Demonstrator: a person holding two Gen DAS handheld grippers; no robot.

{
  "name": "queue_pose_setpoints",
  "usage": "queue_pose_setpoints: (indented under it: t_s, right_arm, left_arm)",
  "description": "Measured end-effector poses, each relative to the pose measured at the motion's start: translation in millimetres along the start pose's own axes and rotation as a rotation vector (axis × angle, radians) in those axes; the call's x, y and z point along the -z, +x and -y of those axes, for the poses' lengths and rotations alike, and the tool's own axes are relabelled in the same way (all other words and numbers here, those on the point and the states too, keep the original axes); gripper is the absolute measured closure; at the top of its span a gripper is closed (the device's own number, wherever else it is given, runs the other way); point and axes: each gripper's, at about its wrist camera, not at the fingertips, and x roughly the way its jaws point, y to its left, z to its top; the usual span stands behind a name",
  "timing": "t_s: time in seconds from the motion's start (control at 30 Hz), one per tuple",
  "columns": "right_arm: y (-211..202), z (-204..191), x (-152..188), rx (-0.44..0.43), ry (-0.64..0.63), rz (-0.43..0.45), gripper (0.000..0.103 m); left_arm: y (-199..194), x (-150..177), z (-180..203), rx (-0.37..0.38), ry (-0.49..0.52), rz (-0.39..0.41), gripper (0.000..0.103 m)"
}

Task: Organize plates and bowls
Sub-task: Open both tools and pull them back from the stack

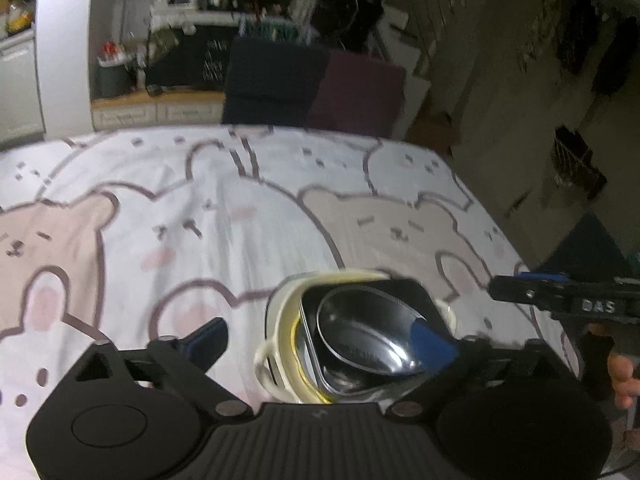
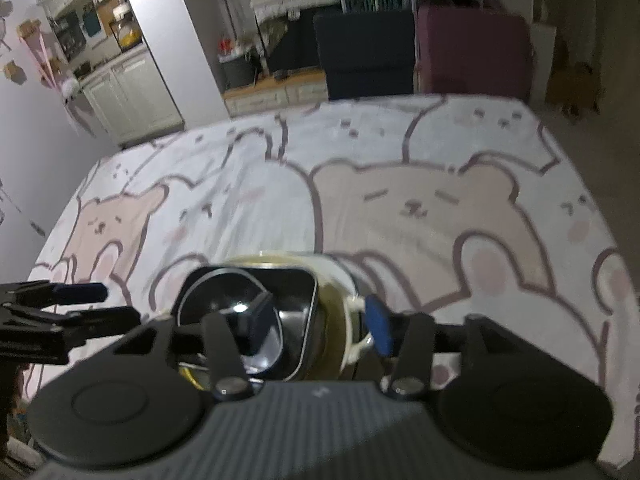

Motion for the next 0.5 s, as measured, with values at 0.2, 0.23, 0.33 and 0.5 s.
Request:
queue_pose_setpoints:
  t_s: [0.2, 0.23, 0.33, 0.5]
  right_arm:
    - [-37, 4, 4, 0.006, -0.021, 0.121, 0.011]
    - [-43, 4, 6, 0.009, -0.025, 0.144, 0.005]
    - [-62, 0, 17, 0.028, -0.056, 0.204, 0.001]
    - [-84, -3, 44, 0.049, -0.084, 0.276, 0.000]
  left_arm:
    - [-33, 7, 15, -0.035, 0.015, 0.116, 0.000]
    - [-37, 9, 18, -0.040, 0.019, 0.125, 0.000]
    - [-51, 19, 29, -0.069, 0.038, 0.165, 0.000]
    - [-79, 39, 47, -0.052, 0.064, 0.241, 0.000]
